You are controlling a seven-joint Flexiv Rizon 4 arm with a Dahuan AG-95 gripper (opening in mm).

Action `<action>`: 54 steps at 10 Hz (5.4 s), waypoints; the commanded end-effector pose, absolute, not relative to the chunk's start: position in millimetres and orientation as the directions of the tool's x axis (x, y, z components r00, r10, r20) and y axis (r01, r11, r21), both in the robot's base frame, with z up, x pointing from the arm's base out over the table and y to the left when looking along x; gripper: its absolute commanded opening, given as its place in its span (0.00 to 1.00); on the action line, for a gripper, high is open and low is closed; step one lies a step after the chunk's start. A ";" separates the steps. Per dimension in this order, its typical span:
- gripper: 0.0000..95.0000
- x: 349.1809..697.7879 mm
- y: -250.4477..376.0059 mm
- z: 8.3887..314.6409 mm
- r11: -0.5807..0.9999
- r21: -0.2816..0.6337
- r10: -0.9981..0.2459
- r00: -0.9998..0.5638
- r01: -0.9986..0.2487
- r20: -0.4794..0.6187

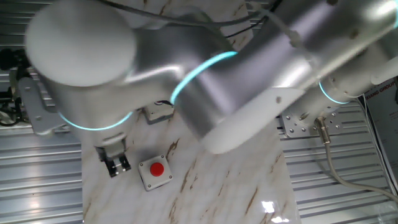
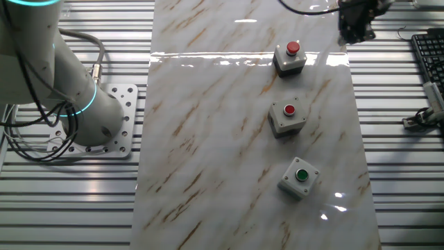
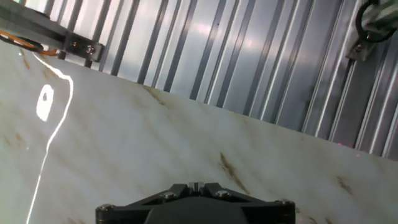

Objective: Press three buttons from left to right in sequence

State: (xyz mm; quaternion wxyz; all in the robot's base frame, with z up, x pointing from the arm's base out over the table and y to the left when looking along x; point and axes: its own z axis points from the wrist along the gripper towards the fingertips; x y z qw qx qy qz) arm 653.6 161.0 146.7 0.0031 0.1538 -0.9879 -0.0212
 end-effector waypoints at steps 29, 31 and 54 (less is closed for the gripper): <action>0.00 636.3 180.0 134.3 0.970 0.039 -0.241 -0.970 -0.240 0.023; 0.00 625.6 169.8 136.8 0.973 0.082 -0.218 -0.976 -0.217 0.006; 0.00 613.5 153.2 126.7 0.966 0.080 -0.245 -0.969 -0.246 -0.032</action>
